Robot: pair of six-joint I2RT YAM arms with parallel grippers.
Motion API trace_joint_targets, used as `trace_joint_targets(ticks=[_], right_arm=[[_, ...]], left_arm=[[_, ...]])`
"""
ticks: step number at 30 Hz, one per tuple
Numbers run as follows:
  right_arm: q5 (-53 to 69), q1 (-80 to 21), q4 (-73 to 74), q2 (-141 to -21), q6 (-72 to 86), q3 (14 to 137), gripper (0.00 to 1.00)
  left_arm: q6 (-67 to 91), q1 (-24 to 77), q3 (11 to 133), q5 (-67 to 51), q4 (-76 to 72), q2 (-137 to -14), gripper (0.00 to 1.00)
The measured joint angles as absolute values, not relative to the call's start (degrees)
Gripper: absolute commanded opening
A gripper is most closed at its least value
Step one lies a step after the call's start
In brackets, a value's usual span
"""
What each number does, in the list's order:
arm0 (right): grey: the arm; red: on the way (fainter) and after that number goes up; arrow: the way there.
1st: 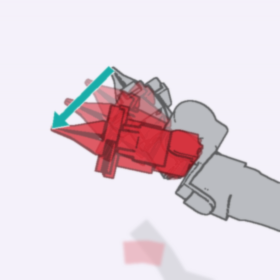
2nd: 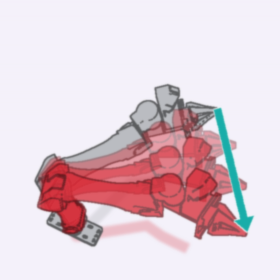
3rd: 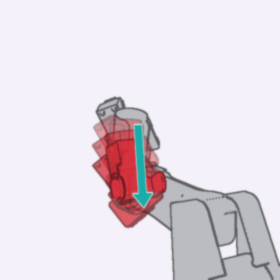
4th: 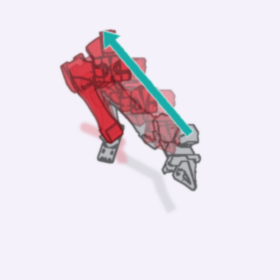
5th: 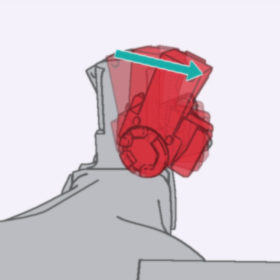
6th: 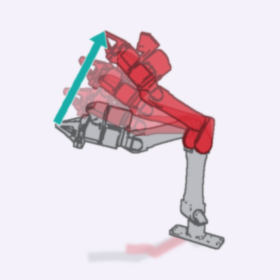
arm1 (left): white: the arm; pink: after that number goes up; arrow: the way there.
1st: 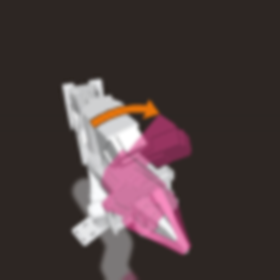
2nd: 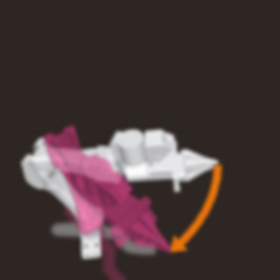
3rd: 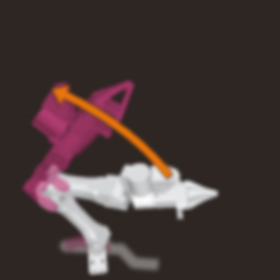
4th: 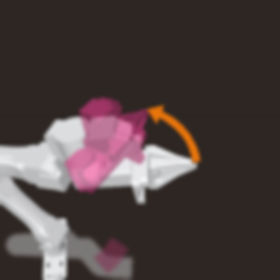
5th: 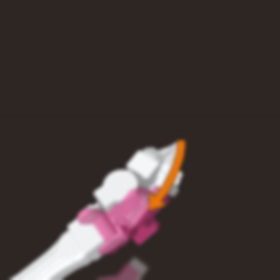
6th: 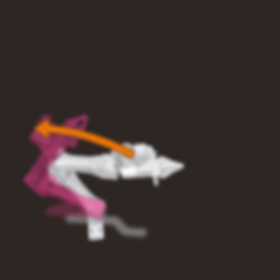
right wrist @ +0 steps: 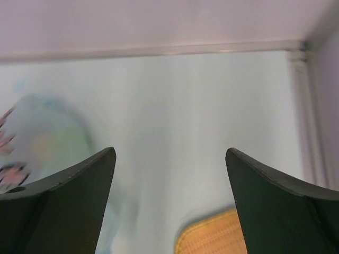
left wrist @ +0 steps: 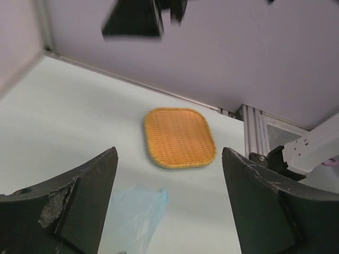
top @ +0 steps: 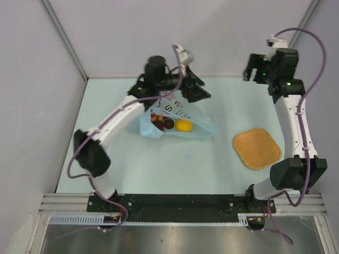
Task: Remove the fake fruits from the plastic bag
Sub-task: Move the plate to the center of the board.
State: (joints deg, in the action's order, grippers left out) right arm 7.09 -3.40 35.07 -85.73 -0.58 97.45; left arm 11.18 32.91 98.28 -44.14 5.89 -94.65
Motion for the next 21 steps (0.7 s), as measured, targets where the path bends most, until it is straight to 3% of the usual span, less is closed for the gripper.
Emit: trace_joint_targets(ticks=[6,12,21], right_arm=[[2.2,11.4,33.3,-84.9,7.5,95.2,0.89],[3.4,10.8,34.1,-79.0,9.1,88.1,0.89],[6.0,11.3,35.3,-76.1,9.5,84.1,0.89]], left_arm=[[22.5,41.9,101.8,-46.4,-6.8,-118.0,0.77],[36.1,48.2,101.7,-44.5,-15.2,-132.6,0.74],[48.3,49.5,105.6,-40.2,-24.2,-144.0,0.71]])
